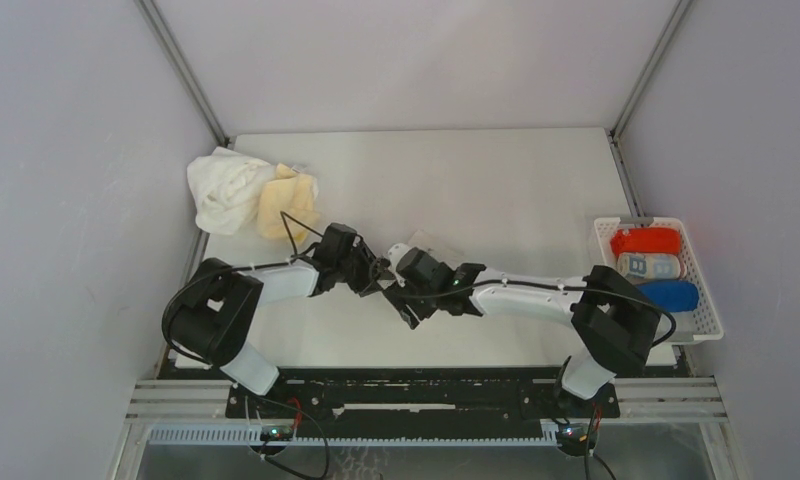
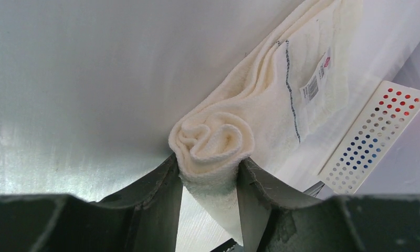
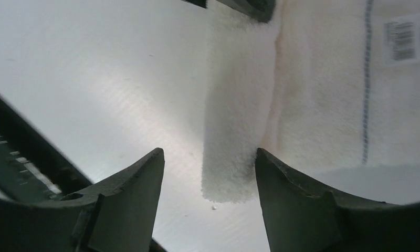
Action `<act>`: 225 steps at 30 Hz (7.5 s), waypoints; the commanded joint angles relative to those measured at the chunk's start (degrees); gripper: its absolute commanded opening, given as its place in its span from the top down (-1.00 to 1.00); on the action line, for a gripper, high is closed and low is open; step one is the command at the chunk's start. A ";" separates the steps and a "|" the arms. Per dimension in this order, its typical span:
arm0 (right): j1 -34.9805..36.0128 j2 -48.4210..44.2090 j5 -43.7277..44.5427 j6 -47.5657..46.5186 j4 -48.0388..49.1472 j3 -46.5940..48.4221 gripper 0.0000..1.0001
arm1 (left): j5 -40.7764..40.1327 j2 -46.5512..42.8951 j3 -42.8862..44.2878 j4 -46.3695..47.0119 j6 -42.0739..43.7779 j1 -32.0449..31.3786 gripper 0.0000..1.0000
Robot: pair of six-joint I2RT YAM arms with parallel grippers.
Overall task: Roll the towels
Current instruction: Roll the towel at the center of the board.
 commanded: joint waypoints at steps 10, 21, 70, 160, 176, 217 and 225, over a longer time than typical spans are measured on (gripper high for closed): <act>16.11 2.23 37.63 -10.35 1.08 3.82 -0.32 | -0.60 2.62 3.39 -6.26 3.47 -0.67 0.10; 20.13 13.67 43.75 -12.97 -0.80 5.72 -0.22 | -0.03 4.27 4.44 -7.18 3.98 -0.74 0.09; -32.08 28.66 -61.55 29.29 48.12 -14.40 0.66 | 1.37 0.72 0.49 9.47 -5.00 -1.05 -0.60; 8.67 8.62 5.43 -10.65 1.55 0.39 0.61 | -7.25 -10.12 3.58 -16.84 2.55 -0.19 -0.34; -22.75 9.83 -50.10 4.26 22.06 -11.13 0.55 | -0.04 -18.62 -4.58 -3.54 -0.49 5.07 -0.73; -26.13 13.98 -41.71 1.90 2.89 -0.58 0.20 | -2.11 3.07 5.70 -6.63 -0.92 -1.59 0.40; -10.43 -5.75 -1.02 -5.62 -4.30 -0.22 -0.21 | -2.79 3.75 9.03 -12.81 1.54 -1.84 0.40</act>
